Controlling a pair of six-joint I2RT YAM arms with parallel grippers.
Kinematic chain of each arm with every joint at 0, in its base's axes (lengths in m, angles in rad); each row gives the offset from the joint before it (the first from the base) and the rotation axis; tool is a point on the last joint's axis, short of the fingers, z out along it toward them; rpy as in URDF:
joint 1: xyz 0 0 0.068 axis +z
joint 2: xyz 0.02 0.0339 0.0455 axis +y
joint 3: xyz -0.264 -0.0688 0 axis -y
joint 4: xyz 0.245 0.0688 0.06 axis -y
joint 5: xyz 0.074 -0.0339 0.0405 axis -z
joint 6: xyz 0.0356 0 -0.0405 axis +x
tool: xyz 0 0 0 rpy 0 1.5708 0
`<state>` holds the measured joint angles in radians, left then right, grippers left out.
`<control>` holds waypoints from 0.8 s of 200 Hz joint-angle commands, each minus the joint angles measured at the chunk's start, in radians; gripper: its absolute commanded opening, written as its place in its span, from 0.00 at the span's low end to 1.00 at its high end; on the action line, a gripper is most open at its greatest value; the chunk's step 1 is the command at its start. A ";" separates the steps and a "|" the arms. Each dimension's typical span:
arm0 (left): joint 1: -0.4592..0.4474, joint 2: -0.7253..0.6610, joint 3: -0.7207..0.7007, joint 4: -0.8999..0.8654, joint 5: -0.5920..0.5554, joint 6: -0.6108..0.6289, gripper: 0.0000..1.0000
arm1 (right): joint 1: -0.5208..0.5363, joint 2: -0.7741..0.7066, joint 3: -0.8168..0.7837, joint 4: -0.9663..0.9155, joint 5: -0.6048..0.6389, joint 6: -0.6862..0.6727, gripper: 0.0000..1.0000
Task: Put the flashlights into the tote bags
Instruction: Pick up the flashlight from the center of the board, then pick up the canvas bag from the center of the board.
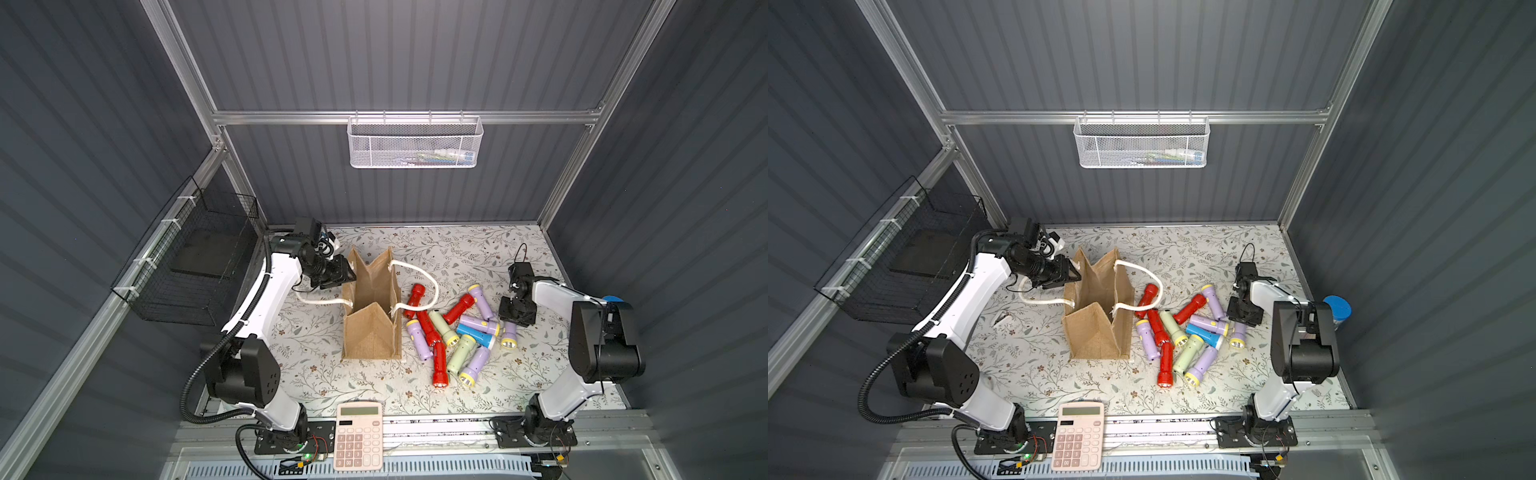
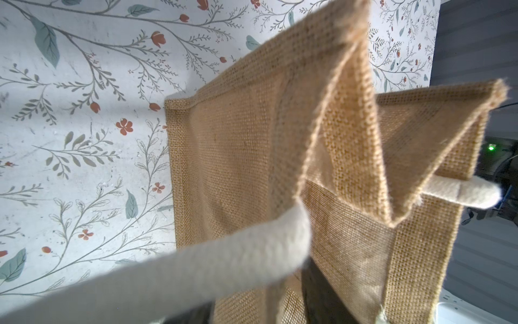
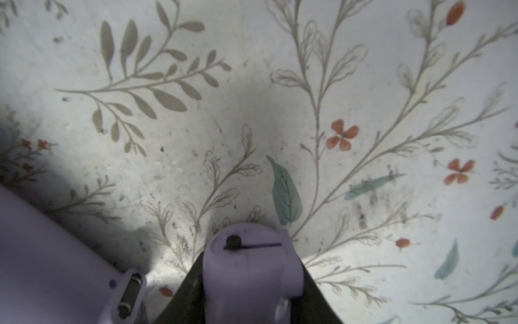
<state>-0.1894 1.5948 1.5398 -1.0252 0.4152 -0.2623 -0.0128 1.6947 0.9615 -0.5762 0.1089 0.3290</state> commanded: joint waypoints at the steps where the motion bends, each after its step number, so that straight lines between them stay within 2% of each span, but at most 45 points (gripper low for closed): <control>1: -0.006 0.026 0.038 -0.021 0.004 0.003 0.49 | -0.007 0.000 -0.022 0.005 0.024 -0.005 0.14; 33: -0.005 0.046 0.066 -0.064 -0.077 0.017 0.49 | -0.009 -0.027 -0.010 0.013 -0.022 -0.032 0.00; 54: -0.005 0.061 0.089 -0.111 -0.149 0.034 0.48 | -0.008 -0.053 -0.003 0.010 -0.030 -0.035 0.00; 122: -0.022 0.057 0.128 -0.149 -0.130 0.072 0.45 | -0.007 -0.205 0.084 -0.072 -0.079 -0.023 0.00; 144: -0.042 0.054 0.115 -0.159 -0.097 0.090 0.39 | 0.010 -0.269 0.134 -0.107 -0.092 -0.012 0.00; 160: -0.054 0.060 0.135 -0.218 -0.153 0.120 0.32 | 0.042 -0.308 0.188 -0.135 -0.080 -0.004 0.00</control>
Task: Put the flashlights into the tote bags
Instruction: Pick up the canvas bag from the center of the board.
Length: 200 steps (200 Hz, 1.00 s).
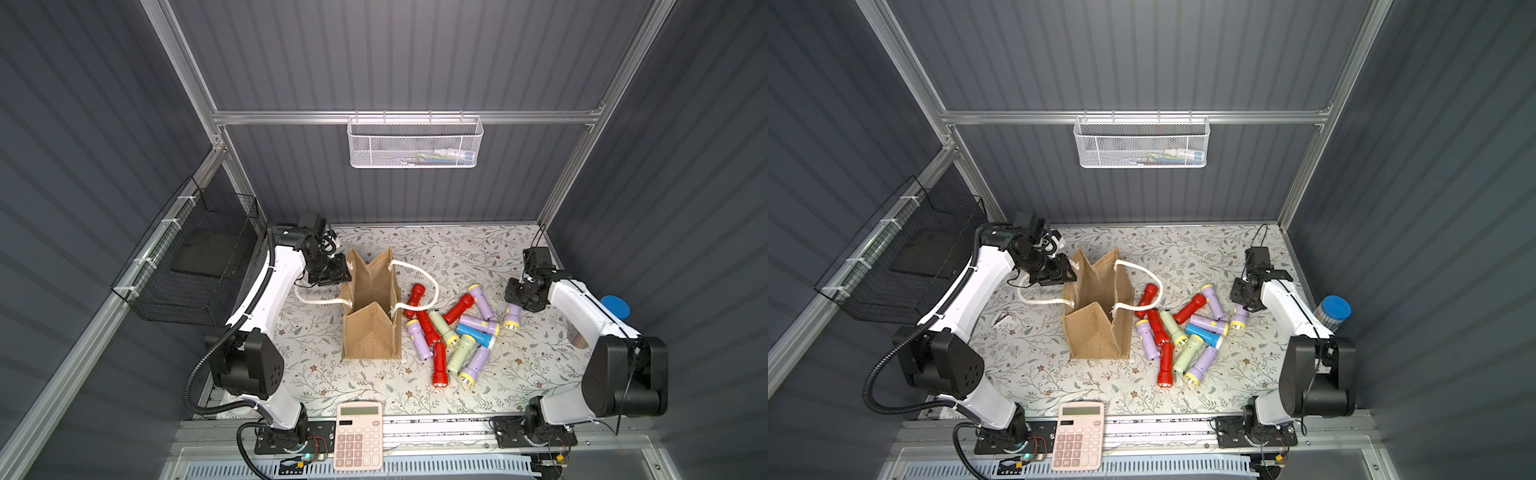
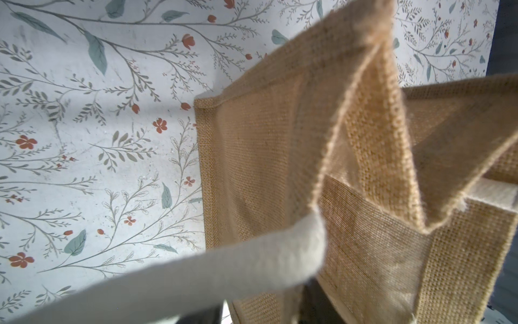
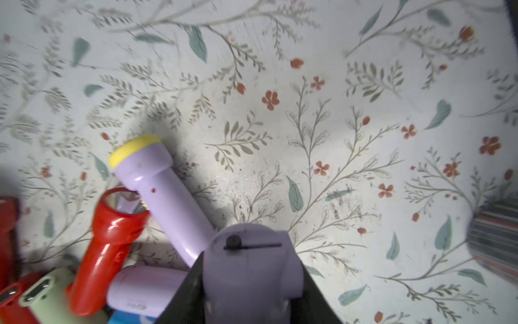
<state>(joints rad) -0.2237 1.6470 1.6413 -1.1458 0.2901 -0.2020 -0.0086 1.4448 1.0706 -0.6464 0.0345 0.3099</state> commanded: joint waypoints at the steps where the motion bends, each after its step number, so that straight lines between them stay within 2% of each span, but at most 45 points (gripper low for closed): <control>1: -0.021 0.008 0.035 -0.102 -0.032 0.060 0.32 | 0.042 -0.059 0.081 -0.067 -0.005 0.016 0.00; 15: -0.022 0.003 0.034 -0.124 -0.063 0.078 0.30 | 0.081 -0.079 0.138 -0.084 0.009 0.019 0.00; 39: -0.023 -0.017 0.002 -0.109 -0.004 0.105 0.28 | 0.157 -0.080 0.257 -0.111 0.019 0.041 0.00; 68: -0.023 -0.023 -0.051 -0.062 0.024 0.107 0.06 | 0.255 -0.047 0.414 -0.118 -0.007 0.071 0.00; 89: -0.023 -0.031 -0.068 -0.016 0.079 0.093 0.00 | 0.318 -0.025 0.503 -0.091 -0.031 0.084 0.00; 126: -0.022 -0.038 -0.077 0.097 0.154 -0.004 0.00 | 0.372 0.022 0.613 0.017 -0.130 0.139 0.00; 159: -0.022 -0.026 -0.072 0.206 0.265 -0.136 0.00 | 0.420 0.133 0.761 0.061 -0.248 0.159 0.00; 200: -0.022 0.012 -0.080 0.170 0.260 -0.146 0.00 | 0.505 0.271 0.913 0.131 -0.351 0.186 0.00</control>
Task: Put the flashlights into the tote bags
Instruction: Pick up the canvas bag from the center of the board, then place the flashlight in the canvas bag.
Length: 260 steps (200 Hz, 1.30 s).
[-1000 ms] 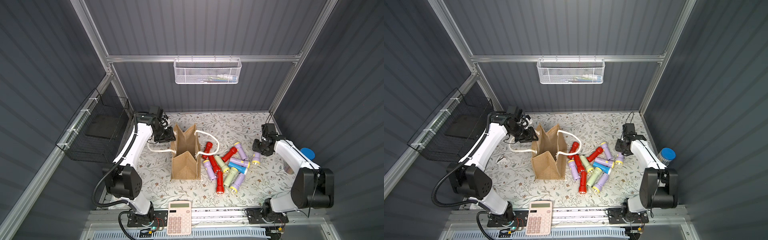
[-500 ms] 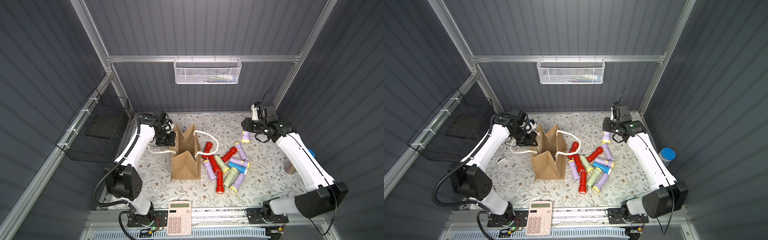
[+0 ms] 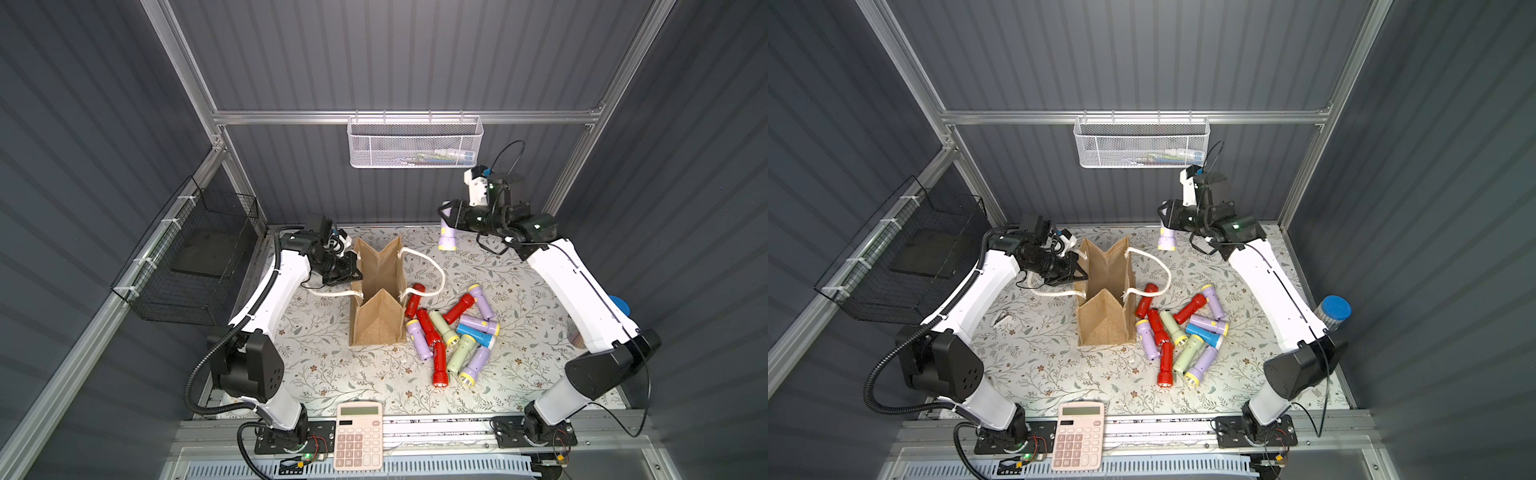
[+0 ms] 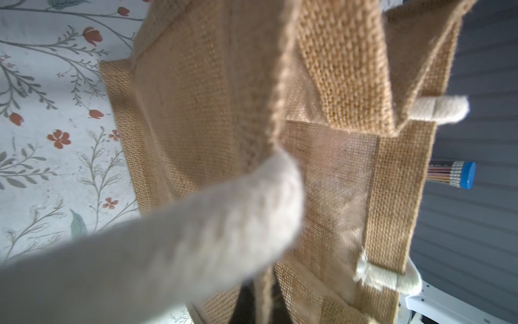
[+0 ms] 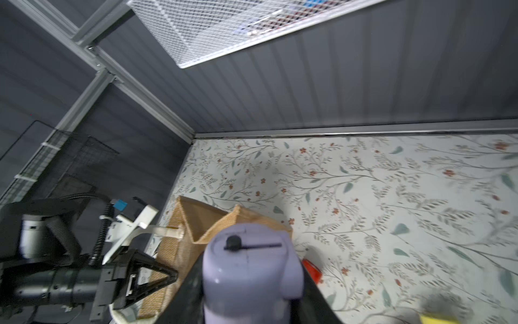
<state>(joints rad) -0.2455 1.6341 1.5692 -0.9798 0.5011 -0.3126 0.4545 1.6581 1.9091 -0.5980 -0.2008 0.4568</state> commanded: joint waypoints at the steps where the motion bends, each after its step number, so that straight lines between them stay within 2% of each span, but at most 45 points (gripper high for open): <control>1: 0.000 0.026 -0.008 0.004 0.049 -0.036 0.00 | 0.043 0.061 0.078 0.086 -0.120 0.040 0.00; 14: -0.001 0.027 -0.015 -0.002 0.044 -0.036 0.00 | 0.063 0.096 0.095 0.120 -0.171 0.058 0.00; 62: 0.000 0.034 -0.003 -0.071 0.012 0.002 0.00 | 0.159 0.176 0.068 0.314 -0.210 0.131 0.00; 86: 0.000 0.044 -0.001 -0.080 0.036 0.022 0.00 | 0.218 0.213 0.039 0.395 -0.218 0.112 0.00; 116: 0.002 0.036 -0.006 -0.082 0.043 0.021 0.00 | 0.250 0.220 -0.066 0.509 -0.193 0.091 0.00; 142: 0.038 0.034 -0.001 -0.110 0.037 0.018 0.00 | 0.287 0.208 -0.194 0.634 -0.199 0.075 0.00; 174: 0.076 0.017 -0.003 -0.107 0.062 0.010 0.00 | 0.315 0.213 -0.257 0.635 -0.190 -0.001 0.00; 205: 0.089 0.010 -0.029 -0.091 0.072 -0.001 0.00 | 0.338 0.200 -0.314 0.610 -0.198 -0.132 0.00; 233: 0.094 0.026 -0.033 -0.088 0.076 0.002 0.00 | 0.355 0.209 -0.312 0.492 -0.229 -0.236 0.00; 260: 0.097 0.027 -0.019 -0.089 0.074 0.004 0.00 | 0.357 0.235 -0.295 0.390 -0.240 -0.266 0.00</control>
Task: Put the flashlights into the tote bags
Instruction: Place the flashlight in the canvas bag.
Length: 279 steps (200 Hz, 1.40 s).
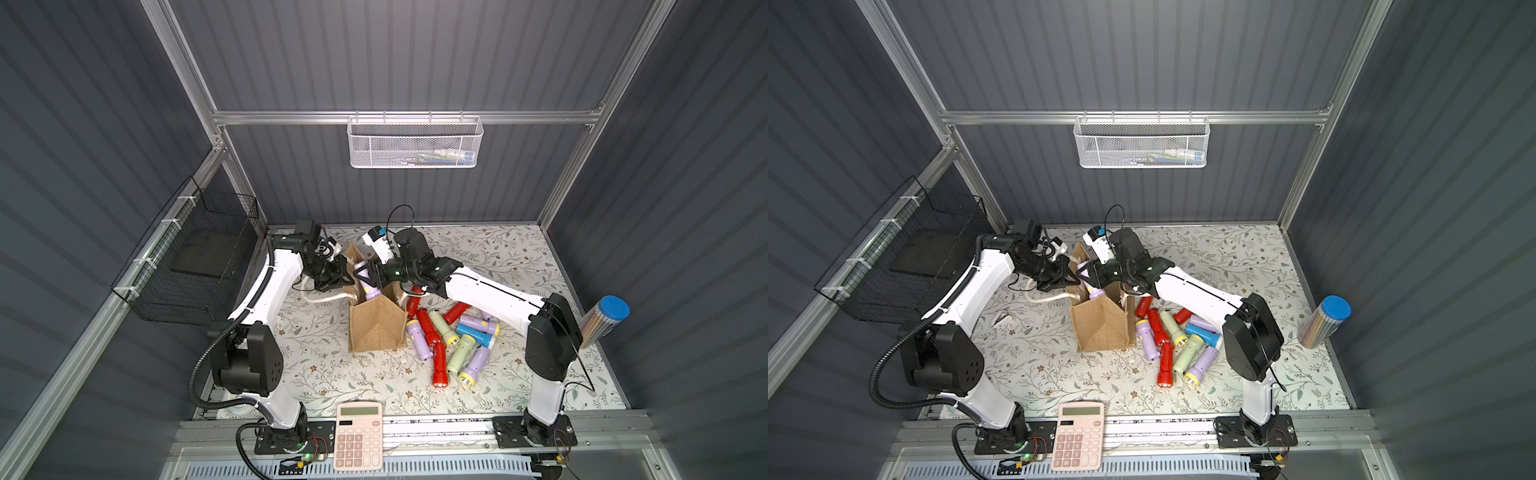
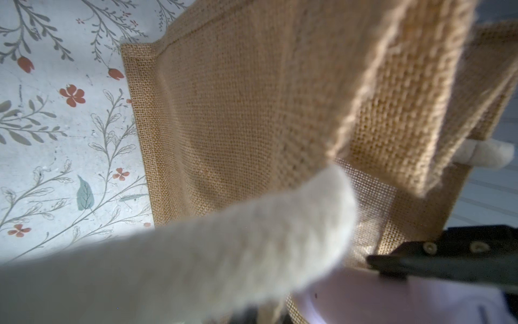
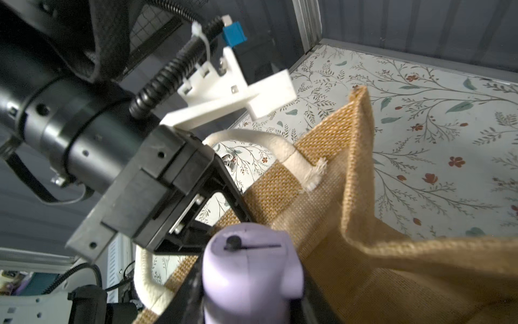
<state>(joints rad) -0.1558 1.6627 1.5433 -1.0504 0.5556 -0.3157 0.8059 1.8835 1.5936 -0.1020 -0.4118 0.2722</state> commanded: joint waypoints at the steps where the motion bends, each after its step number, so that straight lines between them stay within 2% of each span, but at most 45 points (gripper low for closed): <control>1: 0.007 -0.001 0.008 -0.019 0.020 0.008 0.00 | 0.006 0.011 0.022 -0.109 -0.029 -0.083 0.00; 39: 0.011 -0.016 -0.001 -0.031 0.020 0.025 0.00 | 0.006 0.080 0.062 -0.258 -0.020 -0.113 0.00; 80: 0.019 -0.032 -0.028 -0.016 0.072 0.039 0.00 | 0.004 0.202 0.215 -0.477 0.066 -0.090 0.00; 117: 0.027 -0.037 -0.050 0.017 0.113 0.029 0.00 | 0.005 0.244 0.239 -0.503 0.142 -0.008 0.00; 145: 0.027 -0.031 -0.079 0.030 0.119 0.021 0.00 | 0.009 0.287 0.290 -0.598 0.286 0.058 0.00; 170: 0.027 -0.021 -0.081 0.045 0.116 0.018 0.00 | 0.019 0.308 0.289 -0.610 0.325 0.108 0.00; 241: 0.027 -0.006 -0.080 0.072 0.095 0.007 0.00 | 0.065 0.412 0.356 -0.664 0.434 0.120 0.00; 259: 0.027 -0.002 -0.076 0.075 0.095 0.007 0.00 | 0.067 0.424 0.350 -0.671 0.453 0.127 0.04; 279: 0.027 0.000 -0.079 0.086 0.092 0.003 0.00 | 0.075 0.441 0.350 -0.696 0.535 0.138 0.12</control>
<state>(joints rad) -0.1356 1.6566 1.4731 -0.9707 0.6472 -0.3016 0.8631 2.2463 1.9675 -0.6502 0.0418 0.3855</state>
